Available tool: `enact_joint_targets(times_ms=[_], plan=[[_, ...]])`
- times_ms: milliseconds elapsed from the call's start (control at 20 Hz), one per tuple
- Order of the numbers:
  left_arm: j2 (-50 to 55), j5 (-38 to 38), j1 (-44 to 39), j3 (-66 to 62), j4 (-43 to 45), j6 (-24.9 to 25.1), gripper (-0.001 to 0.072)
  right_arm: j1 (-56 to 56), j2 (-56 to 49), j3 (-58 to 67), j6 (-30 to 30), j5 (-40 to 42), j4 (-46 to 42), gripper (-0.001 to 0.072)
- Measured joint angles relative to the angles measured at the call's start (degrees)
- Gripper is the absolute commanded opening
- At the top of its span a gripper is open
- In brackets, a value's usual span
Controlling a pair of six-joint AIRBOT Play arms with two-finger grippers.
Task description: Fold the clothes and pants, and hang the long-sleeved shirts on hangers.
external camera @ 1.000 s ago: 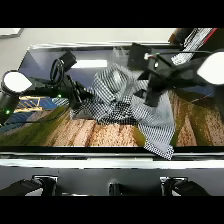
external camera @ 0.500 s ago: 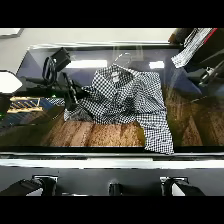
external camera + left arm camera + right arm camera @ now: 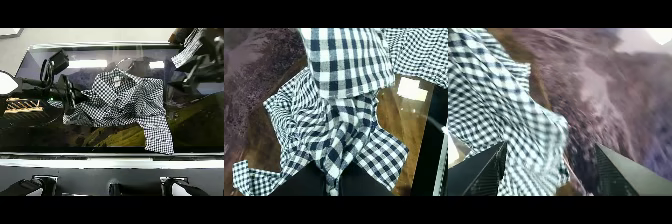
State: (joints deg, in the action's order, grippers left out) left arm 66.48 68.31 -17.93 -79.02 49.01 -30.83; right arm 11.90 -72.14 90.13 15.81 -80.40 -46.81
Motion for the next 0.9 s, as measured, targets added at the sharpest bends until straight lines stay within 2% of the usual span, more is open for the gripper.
enact_joint_targets(times_ms=[250, 300, 400, 450, 500, 550, 600, 650, 750, 850, 900], plan=[[0.0, 0.2, 0.0, 0.0, 0.0, 0.0, 0.0017, -6.6, -5.3, 0.0, -3.3, 4.3, -1.4, 0.062], [0.0, 0.2, 0.0, 0.0, 0.0, 0.0, 0.0017, -7.5, -6.1, 0.0, -3.5, 4.9, -1.5, 0.0548], [0.0, 0.3, 0.0, 0.0, 0.0, 0.0, 0.0017, -8.9, -7.3, 0.0, -3.8, 5.3, -1.8, 0.0334], [0.0, 0.3, 0.0, 0.0, 0.0, 0.0, 0.002, -9.4, -7.7, 0.0, -4.0, 5.2, -1.8, 0.0171], [0.0, 0.2, 0.0, 0.0, 0.2, -0.1, 0.0032, -9.6, -7.8, 0.0, -4.8, 5.0, -2.3, 0.0037], [0.0, -0.1, 0.0, 0.0, 0.4, -0.2, 0.0096, -9.7, -7.8, 0.0, -5.1, 3.9, -2.7, 0.0027], [0.0, 0.1, 0.0, 0.0, 0.3, -0.1, 0.0245, -9.9, -7.6, 0.0, -4.7, 3.9, -3.0, 0.0027], [0.0, 0.1, 0.0, 0.0, -0.4, 0.0, 0.0333, -10.0, -7.1, 0.0, -4.5, 3.7, -3.4, 0.0026], [0.0, -0.3, 0.1, 0.0, 0.0, -1.1, 0.0349, -10.1, -5.7, 0.0, -4.6, 2.1, -5.3, 0.0024], [0.0, -0.8, 0.2, 0.0, -0.1, -3.3, 0.0533, -10.2, -3.4, 0.0, -3.9, 1.5, -7.2, 0.0023], [-0.1, -1.5, 0.3, 0.0, -0.3, -4.8, 0.0543, -10.2, -2.0, 0.0, -3.5, 1.1, -8.4, 0.0023]])
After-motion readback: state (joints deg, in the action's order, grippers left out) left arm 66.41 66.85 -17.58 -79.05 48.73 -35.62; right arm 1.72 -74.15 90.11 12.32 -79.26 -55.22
